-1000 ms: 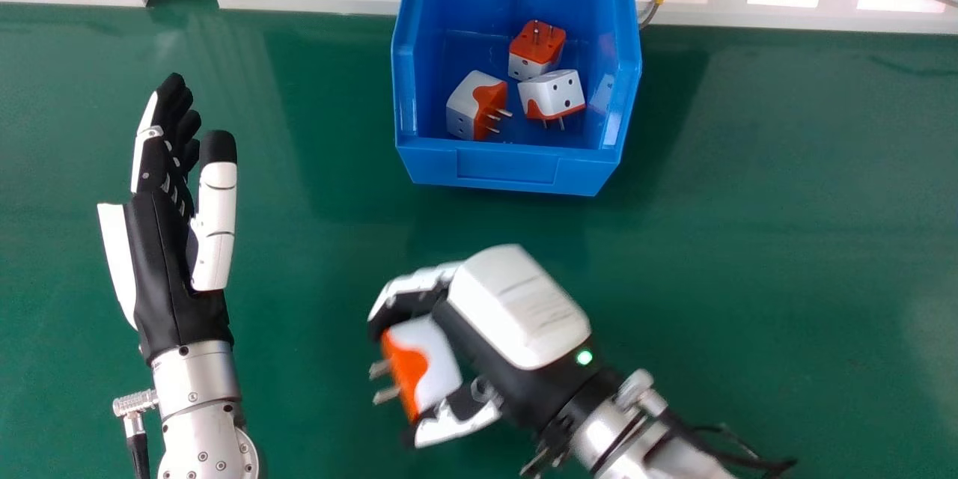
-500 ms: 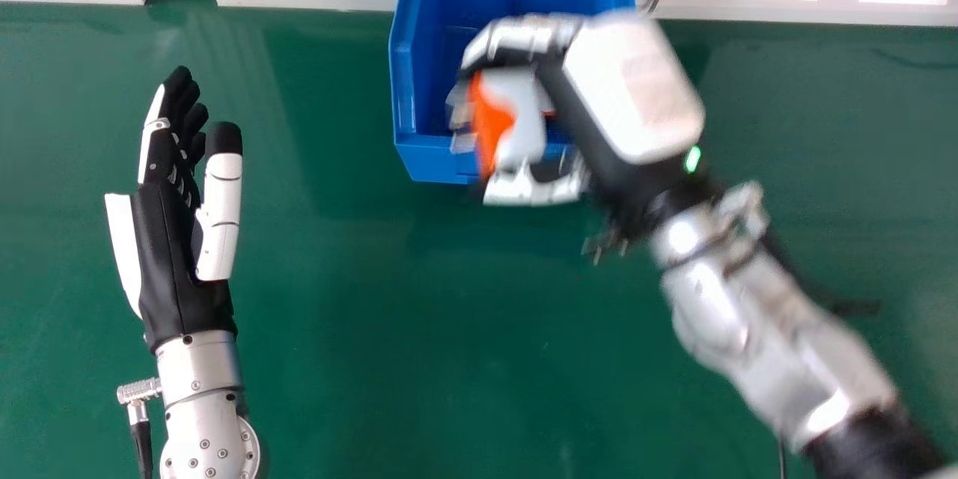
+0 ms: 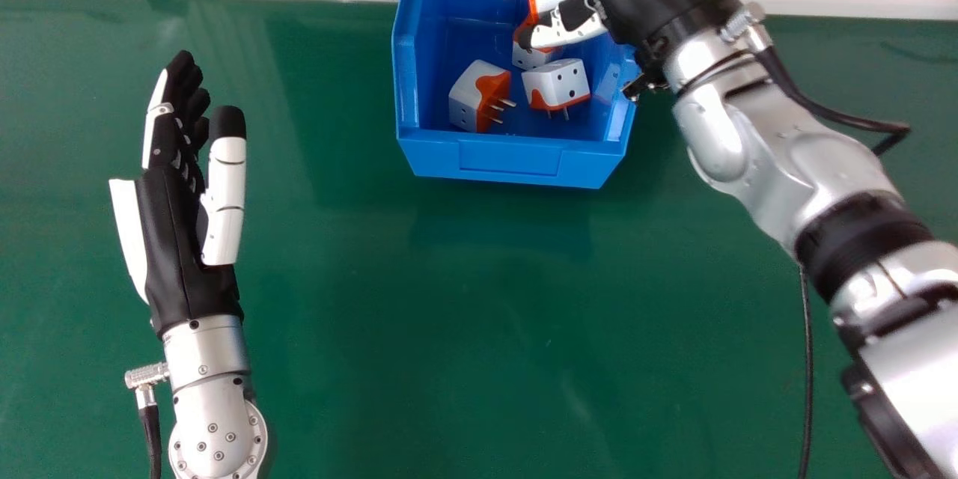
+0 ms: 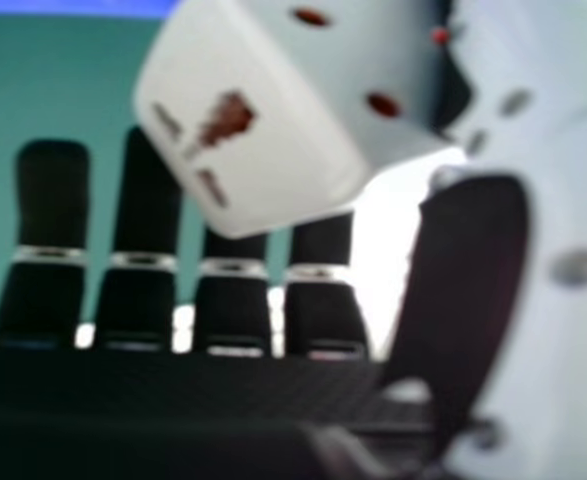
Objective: Pick all objects and put in blue box
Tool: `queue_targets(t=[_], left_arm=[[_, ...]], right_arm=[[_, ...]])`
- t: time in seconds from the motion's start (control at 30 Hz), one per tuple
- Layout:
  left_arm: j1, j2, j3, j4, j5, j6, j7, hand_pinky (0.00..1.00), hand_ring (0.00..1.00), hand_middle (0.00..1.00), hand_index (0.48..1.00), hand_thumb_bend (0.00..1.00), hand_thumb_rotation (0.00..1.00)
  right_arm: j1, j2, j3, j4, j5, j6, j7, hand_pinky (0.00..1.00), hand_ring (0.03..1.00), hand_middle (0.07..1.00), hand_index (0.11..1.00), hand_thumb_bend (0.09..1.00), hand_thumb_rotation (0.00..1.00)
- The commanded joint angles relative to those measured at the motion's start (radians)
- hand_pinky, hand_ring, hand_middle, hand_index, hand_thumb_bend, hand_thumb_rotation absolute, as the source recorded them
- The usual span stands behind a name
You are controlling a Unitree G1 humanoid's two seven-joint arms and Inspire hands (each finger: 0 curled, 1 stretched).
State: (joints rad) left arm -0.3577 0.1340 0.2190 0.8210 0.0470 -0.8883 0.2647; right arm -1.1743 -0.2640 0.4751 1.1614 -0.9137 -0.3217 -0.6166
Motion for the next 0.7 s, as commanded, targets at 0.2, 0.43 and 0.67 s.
queue_targets(t=[0.2,0.43,0.67], left_arm=[[-0.008,-0.006,-0.006,0.009,0.001,-0.057,-0.008,0.91,0.90,0.91,0.883,0.66,0.84],[-0.007,-0.007,-0.005,0.012,-0.007,-0.058,-0.017,0.91,0.90,0.91,0.883,0.65,0.84],[-0.008,-0.005,-0.005,0.018,-0.007,-0.062,-0.021,0.91,0.90,0.90,0.883,0.64,0.83]], right_arm=[[-0.093,0.035,0.079,0.120,-0.005,0.043,-0.036,0.38,0.482,0.511,0.476,0.501,0.00],[-0.112,0.059,0.126,0.137,-0.009,0.175,0.096,0.37,0.488,0.525,0.478,0.498,0.00],[-0.107,0.068,0.128,0.113,0.015,0.235,0.144,0.62,0.732,0.757,0.694,0.725,0.10]])
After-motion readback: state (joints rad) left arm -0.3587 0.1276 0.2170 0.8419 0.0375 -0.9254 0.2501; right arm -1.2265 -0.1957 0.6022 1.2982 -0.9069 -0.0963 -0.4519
